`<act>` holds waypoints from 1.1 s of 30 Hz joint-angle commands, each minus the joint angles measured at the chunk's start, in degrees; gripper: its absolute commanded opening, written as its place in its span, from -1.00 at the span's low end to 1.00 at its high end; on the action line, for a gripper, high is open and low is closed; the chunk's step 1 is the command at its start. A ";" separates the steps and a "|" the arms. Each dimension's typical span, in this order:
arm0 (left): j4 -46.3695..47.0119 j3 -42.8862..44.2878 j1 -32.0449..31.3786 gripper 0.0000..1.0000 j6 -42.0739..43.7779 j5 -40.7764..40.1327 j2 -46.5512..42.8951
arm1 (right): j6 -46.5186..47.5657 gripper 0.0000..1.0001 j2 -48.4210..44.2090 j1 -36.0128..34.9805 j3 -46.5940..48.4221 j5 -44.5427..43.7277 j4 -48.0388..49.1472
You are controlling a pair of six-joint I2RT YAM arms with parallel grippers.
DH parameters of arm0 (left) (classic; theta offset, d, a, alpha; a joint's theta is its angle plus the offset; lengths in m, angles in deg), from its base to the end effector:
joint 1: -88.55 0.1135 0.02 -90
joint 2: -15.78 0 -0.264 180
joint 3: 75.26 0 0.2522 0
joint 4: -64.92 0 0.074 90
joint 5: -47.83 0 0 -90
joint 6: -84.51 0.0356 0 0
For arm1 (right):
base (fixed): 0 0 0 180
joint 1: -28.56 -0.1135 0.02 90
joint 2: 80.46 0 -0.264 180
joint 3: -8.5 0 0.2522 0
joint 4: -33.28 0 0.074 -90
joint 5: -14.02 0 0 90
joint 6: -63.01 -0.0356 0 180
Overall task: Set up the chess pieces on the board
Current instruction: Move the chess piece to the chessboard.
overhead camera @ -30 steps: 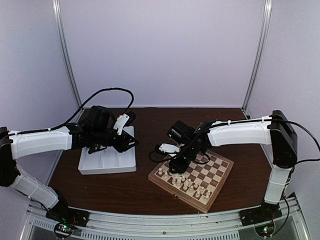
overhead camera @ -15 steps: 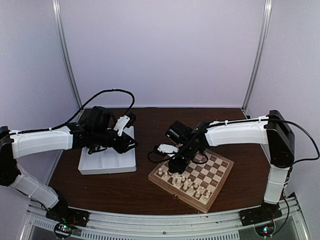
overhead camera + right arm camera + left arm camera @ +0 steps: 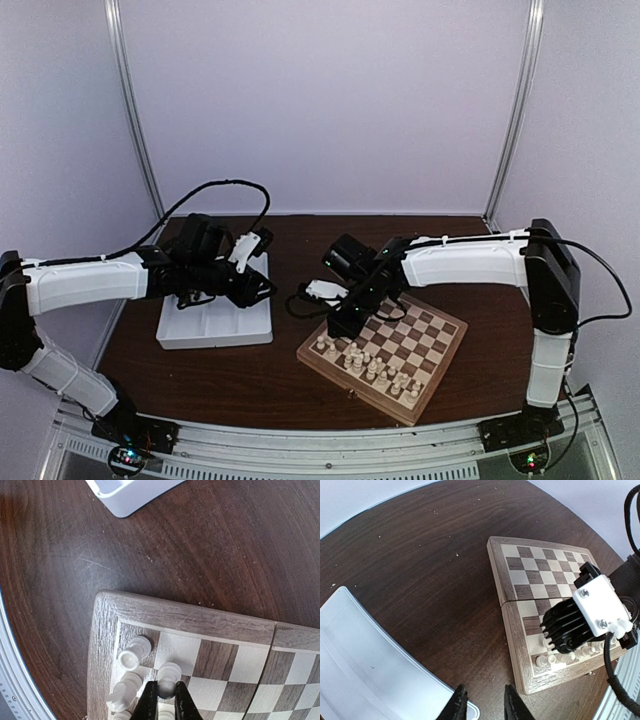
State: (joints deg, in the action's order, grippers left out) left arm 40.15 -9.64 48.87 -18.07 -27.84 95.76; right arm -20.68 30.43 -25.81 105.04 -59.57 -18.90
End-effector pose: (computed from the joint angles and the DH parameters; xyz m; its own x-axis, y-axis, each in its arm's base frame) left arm 0.2272 -0.2000 0.2425 -0.6410 0.2576 -0.7231 0.6422 0.6959 -0.3214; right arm 0.2257 0.3322 0.1984 -0.4382 -0.7924 -0.4243 -0.8988 0.3826 0.2138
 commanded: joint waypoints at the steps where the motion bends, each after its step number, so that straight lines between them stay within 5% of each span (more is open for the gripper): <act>1: 1.49 0.37 0.39 -0.48 -0.59 0.57 0.13 | 1.33 -0.86 1.83 -0.47 3.08 -1.68 -1.23; 33: 2.30 -1.22 0.75 -0.47 -1.79 0.17 -0.38 | 2.46 -0.77 5.04 -0.39 6.11 -2.91 -1.05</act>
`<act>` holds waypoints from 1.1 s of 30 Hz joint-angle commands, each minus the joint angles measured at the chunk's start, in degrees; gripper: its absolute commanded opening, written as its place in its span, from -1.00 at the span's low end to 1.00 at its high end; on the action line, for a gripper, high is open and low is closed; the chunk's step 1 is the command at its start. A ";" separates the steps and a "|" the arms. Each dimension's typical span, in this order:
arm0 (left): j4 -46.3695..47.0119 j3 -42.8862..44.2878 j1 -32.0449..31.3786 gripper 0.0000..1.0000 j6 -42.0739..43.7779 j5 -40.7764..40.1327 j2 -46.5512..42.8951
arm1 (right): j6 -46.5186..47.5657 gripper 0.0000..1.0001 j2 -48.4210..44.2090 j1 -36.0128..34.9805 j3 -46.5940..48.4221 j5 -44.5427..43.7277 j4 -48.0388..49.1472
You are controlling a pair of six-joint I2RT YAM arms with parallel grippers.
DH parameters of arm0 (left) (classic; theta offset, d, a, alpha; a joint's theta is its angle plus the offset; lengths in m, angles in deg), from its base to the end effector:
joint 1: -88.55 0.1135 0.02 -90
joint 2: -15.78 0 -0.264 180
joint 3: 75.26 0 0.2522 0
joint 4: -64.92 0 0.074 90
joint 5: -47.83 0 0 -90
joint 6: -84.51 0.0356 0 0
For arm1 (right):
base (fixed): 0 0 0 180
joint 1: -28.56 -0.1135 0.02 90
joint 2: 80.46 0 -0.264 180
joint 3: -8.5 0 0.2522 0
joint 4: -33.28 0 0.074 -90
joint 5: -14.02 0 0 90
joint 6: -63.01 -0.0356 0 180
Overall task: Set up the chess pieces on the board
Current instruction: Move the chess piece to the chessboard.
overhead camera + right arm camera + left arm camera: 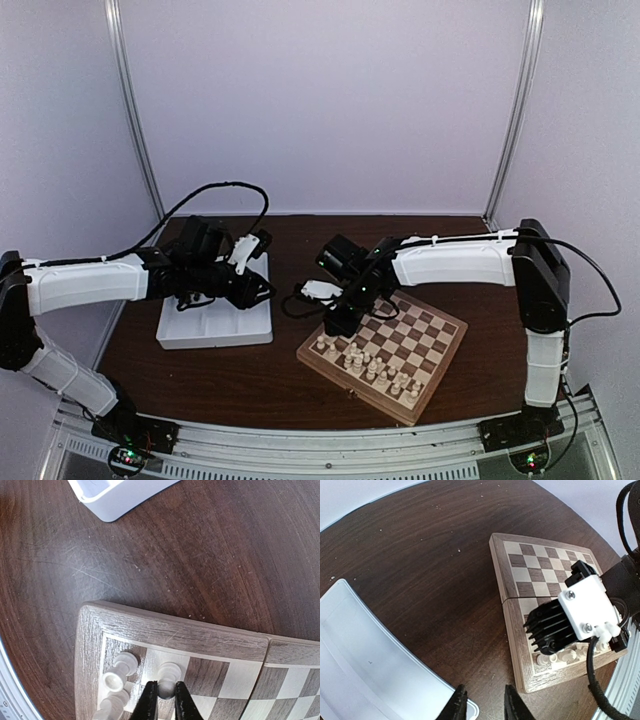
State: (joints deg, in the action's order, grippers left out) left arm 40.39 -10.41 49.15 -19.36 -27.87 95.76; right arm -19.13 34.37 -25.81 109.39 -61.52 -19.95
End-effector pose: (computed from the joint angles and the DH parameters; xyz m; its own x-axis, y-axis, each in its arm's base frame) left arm 0.2270 -0.1979 0.2384 -0.6615 0.2427 -0.7096 0.6216 0.7069 -0.3376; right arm 0.2361 0.3447 0.1924 -0.4165 -0.8085 -0.4158 -0.9090 0.3783 0.1749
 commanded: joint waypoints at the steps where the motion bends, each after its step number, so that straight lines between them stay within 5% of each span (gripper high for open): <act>1: 2.01 -0.46 0.46 -0.47 -0.51 0.24 -0.44 | 0.96 -0.76 1.08 -0.39 1.75 -0.82 -0.12; 21: 1.78 -0.68 0.46 -0.46 -0.99 0.17 -0.73 | 0.23 -0.30 -4.09 -0.30 0.56 -2.94 -0.45; 33: 2.13 -0.95 0.46 -0.46 -1.53 0.86 -0.61 | -0.98 -0.20 -10.59 -0.30 -4.36 -4.35 -3.43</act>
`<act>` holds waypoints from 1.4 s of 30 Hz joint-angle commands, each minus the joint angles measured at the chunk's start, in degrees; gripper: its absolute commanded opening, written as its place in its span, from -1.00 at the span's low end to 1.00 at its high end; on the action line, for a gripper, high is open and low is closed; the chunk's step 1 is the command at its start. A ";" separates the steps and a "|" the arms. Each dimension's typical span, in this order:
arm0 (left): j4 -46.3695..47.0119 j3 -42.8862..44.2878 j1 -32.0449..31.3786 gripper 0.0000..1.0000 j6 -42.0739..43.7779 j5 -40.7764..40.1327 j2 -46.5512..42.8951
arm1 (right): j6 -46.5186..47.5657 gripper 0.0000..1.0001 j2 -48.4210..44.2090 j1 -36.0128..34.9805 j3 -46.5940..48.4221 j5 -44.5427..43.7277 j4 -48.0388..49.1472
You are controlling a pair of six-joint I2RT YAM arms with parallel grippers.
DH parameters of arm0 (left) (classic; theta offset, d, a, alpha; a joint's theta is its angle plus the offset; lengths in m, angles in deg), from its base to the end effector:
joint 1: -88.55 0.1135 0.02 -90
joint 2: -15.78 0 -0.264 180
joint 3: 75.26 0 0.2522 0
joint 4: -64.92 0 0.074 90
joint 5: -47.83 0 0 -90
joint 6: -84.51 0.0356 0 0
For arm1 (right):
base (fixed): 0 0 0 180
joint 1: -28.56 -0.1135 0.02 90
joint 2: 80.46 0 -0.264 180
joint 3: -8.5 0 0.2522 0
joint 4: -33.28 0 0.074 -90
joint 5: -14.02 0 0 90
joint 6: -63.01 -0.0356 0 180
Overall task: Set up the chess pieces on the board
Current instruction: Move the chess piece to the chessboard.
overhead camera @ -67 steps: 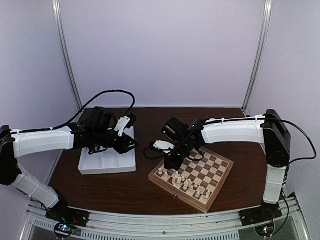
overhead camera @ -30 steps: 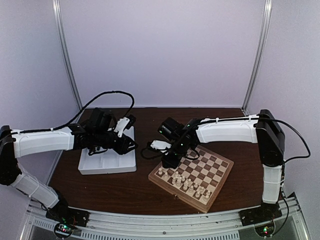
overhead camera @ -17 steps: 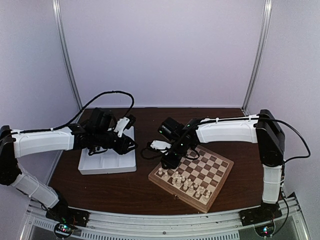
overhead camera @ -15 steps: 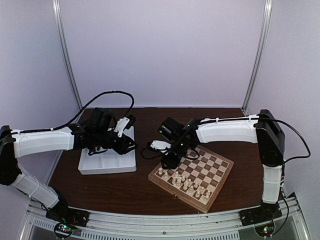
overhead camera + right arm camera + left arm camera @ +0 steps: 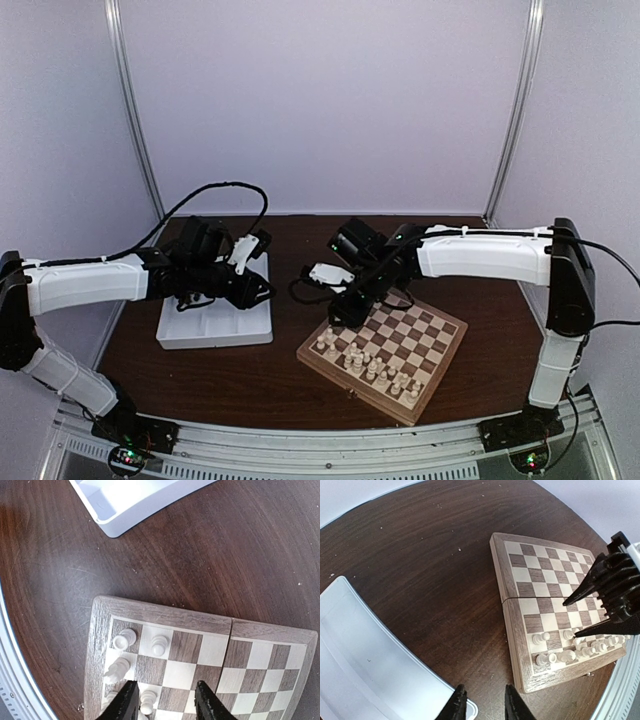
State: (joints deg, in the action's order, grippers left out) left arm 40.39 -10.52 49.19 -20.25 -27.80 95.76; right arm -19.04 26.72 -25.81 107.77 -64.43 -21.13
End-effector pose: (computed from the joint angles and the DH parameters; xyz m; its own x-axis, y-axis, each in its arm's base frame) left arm 0.2270 -0.1976 0.2378 -0.6724 0.2323 -0.7028 0.6107 0.7106 -0.3493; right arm 0.2263 0.3279 0.2346 -0.3933 -0.7813 -0.4846 -0.9137 0.3908 0.1114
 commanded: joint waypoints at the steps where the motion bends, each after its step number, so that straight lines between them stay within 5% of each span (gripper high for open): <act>1: 2.15 -0.88 0.42 -0.46 -0.63 0.83 -0.67 | -1.24 -0.20 -3.46 -0.30 -3.40 -1.46 -2.53; 42: 2.85 -1.11 0.42 -0.46 -1.15 2.48 0.11 | -2.90 -0.43 -2.31 -0.24 -10.54 2.49 -0.46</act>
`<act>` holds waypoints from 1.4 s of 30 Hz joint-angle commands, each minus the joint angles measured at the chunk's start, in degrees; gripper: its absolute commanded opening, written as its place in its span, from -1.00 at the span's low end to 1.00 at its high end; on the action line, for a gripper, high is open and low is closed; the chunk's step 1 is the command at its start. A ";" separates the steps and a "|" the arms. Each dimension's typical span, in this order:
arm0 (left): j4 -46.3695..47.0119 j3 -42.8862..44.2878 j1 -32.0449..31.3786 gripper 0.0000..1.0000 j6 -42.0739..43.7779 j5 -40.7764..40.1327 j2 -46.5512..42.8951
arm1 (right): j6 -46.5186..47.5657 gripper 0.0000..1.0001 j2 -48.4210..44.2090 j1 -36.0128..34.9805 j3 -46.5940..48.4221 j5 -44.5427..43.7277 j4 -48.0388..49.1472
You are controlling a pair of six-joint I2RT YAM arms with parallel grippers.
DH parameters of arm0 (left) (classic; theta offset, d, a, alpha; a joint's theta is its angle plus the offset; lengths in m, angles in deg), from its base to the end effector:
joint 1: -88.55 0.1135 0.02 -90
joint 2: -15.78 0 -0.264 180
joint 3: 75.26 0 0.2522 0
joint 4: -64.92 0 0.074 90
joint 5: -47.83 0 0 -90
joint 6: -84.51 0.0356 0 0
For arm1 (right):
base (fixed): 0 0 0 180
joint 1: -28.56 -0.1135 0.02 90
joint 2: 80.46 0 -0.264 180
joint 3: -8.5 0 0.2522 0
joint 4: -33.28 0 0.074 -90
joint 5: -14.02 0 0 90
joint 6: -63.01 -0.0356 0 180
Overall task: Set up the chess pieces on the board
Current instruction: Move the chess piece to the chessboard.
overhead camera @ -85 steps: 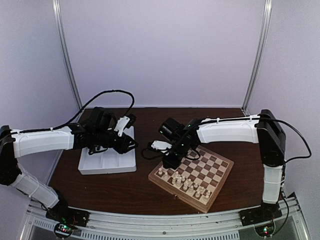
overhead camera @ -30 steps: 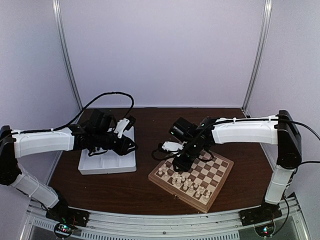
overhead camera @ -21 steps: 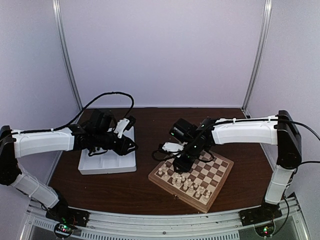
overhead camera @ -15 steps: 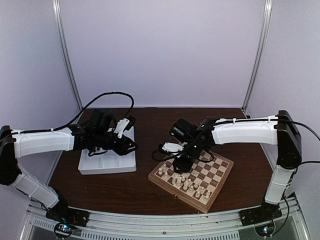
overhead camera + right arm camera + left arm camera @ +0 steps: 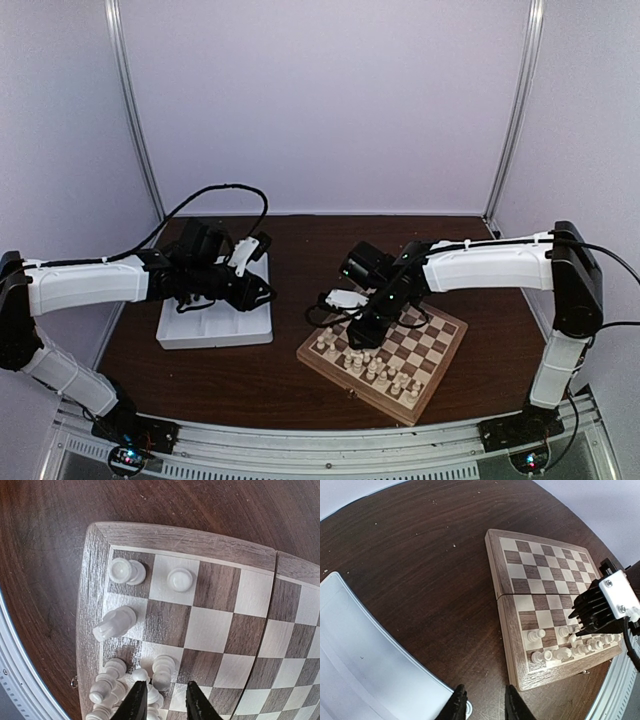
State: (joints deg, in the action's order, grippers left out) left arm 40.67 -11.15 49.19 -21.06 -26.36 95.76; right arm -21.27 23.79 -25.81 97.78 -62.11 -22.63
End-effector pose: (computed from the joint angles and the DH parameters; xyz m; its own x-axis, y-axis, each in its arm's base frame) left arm 0.2254 -0.1974 0.2348 -0.6870 0.2295 -0.6895 0.6092 0.6990 -0.3744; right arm 0.2052 0.3010 0.2017 -0.4645 -0.8141 -0.3485 -0.8855 0.4227 0.1927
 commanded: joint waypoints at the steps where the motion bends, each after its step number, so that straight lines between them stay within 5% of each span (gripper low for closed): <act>1: 2.57 -0.51 0.42 -0.46 -0.35 0.92 0.09 | -0.70 -0.44 0.71 -0.29 -0.70 0.20 1.21; 25: 2.32 -0.51 0.42 -0.46 -0.40 0.35 0.22 | -0.81 -0.77 1.36 -0.21 -0.70 0.64 2.57; 42: 2.22 -0.71 0.42 -0.46 -0.25 0.03 -0.16 | 0.11 -0.80 4.06 -0.20 4.52 1.63 3.13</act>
State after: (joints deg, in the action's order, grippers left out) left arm 40.74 -11.17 49.19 -21.08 -26.12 95.87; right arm -21.34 26.69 -25.81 99.86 -61.24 -19.90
